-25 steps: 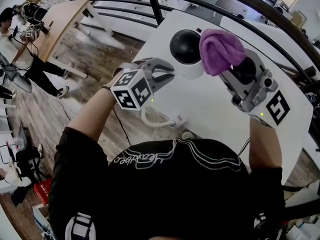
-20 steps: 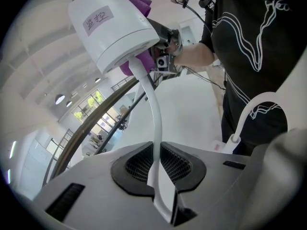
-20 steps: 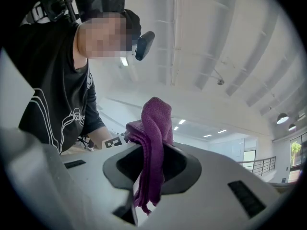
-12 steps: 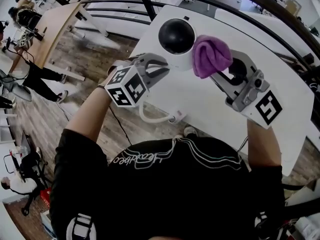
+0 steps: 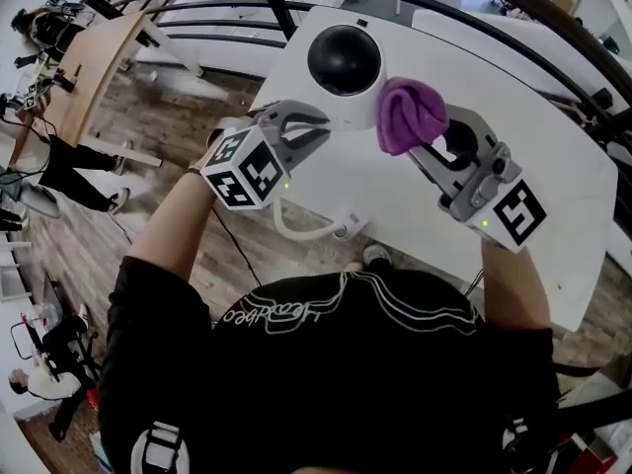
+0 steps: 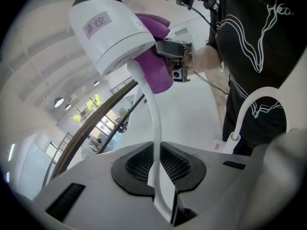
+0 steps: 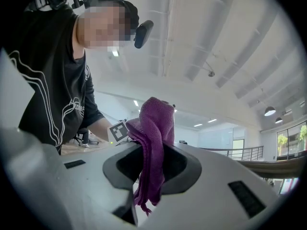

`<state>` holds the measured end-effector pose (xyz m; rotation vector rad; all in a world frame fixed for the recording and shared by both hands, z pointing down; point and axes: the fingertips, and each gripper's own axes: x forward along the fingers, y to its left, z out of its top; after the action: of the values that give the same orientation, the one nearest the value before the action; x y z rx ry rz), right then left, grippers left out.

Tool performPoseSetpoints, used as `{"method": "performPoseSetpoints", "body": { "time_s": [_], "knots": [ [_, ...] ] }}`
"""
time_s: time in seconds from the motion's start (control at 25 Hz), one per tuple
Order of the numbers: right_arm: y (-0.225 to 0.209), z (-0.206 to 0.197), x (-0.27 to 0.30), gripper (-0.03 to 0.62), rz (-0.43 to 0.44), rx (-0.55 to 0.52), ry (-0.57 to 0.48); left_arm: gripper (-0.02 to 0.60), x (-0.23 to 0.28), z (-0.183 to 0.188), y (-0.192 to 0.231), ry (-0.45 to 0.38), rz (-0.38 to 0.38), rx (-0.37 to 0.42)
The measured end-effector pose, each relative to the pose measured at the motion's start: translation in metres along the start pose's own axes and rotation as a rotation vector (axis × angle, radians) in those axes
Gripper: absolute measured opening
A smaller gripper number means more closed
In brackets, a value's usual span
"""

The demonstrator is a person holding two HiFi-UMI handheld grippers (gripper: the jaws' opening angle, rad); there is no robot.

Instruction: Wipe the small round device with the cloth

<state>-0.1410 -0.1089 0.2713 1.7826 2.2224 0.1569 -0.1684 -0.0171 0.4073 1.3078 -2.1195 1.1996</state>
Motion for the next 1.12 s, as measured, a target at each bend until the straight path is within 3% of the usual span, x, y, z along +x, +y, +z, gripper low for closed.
{"method": "performPoseSetpoints", "body": {
  "time_s": [0.2,0.36,0.52,0.64,0.88,1.12],
  "knots": [
    [0.012,-0.016,-0.006,0.067,-0.031,0.027,0.051,0.048,0.000,-0.001,0.000,-0.012,-0.011,-0.002],
    [0.021,-0.016,-0.019,0.066,-0.066,0.111,0.030,0.049,0.000,0.002,0.000,-0.015,-0.016,0.004],
    [0.033,-0.014,-0.029,0.066,-0.102,0.073,0.070,0.048,0.002,0.000,-0.002,-0.012,-0.014,0.005],
    [0.040,0.007,-0.032,0.067,-0.124,-0.013,0.080,0.048,0.001,-0.001,-0.002,-0.017,-0.009,0.002],
    [0.047,0.046,-0.032,0.066,-0.111,-0.286,0.146,0.049,0.002,0.003,-0.001,-0.014,0.007,-0.007],
    [0.049,0.079,-0.012,0.066,-0.079,-0.633,0.203,0.049,0.000,0.003,-0.004,-0.013,0.029,-0.036]
  ]
}}
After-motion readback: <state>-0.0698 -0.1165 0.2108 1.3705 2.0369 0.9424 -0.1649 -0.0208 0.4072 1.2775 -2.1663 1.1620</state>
